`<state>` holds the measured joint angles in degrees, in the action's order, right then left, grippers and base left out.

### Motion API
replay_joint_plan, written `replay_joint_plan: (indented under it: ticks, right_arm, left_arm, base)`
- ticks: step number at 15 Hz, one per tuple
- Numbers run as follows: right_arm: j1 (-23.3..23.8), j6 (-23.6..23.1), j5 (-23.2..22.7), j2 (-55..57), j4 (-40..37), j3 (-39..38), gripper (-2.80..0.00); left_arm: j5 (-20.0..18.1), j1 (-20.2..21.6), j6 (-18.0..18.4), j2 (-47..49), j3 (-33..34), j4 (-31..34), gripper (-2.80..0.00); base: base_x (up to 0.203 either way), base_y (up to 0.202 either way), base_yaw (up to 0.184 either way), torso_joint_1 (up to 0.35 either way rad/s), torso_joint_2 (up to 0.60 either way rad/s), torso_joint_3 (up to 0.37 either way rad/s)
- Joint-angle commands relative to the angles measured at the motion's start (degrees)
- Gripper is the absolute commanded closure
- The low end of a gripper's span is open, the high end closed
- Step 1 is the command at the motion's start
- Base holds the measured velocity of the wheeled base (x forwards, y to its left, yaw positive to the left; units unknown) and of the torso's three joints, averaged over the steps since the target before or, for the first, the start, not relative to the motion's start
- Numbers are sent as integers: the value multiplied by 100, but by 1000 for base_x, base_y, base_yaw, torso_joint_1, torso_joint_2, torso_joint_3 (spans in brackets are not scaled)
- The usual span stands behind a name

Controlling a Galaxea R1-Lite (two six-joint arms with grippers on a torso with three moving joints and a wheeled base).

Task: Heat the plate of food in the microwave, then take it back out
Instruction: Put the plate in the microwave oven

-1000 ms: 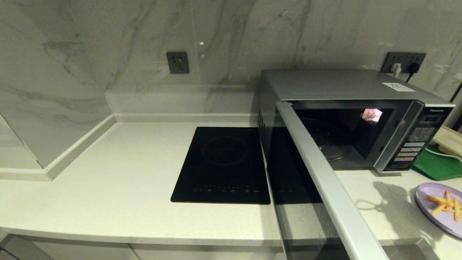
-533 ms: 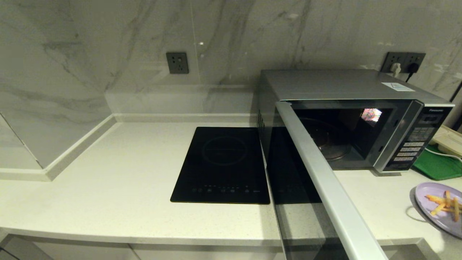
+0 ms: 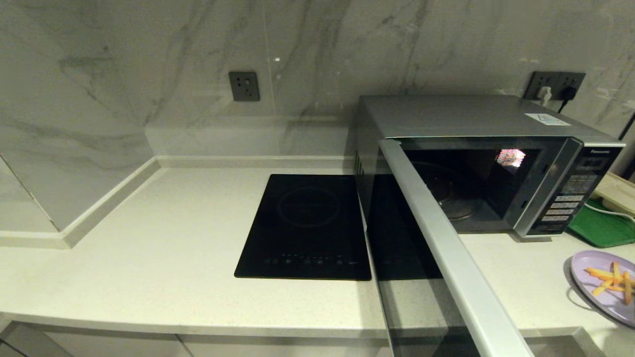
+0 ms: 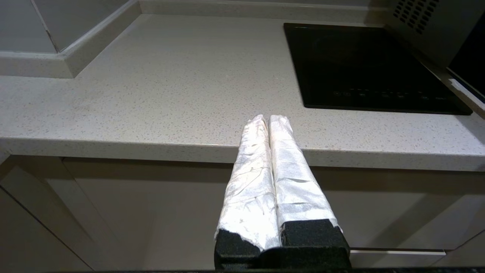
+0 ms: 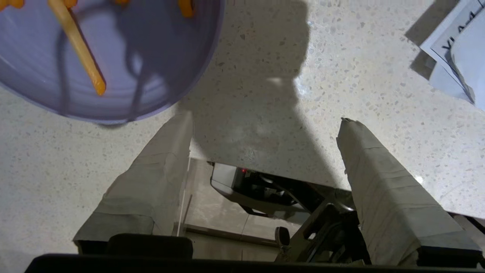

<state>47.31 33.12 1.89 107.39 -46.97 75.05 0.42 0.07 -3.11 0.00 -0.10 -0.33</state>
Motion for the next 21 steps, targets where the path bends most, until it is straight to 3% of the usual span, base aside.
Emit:
replay_joint_plan:
  ticks: [1, 21]
  right_arm:
    - [-57, 19, -4, 294, 47, -17, -280]
    - [-21, 430, 357, 956, 1453, -587, -280]
  left_arm:
    - [2, 1, -6, 0, 1, -2, 0]
    - [2, 1, -6, 0, 1, -2, 0]
  base:
    - [0, 0, 0, 0, 0, 0]
    - [0, 0, 0, 0, 0, 0]
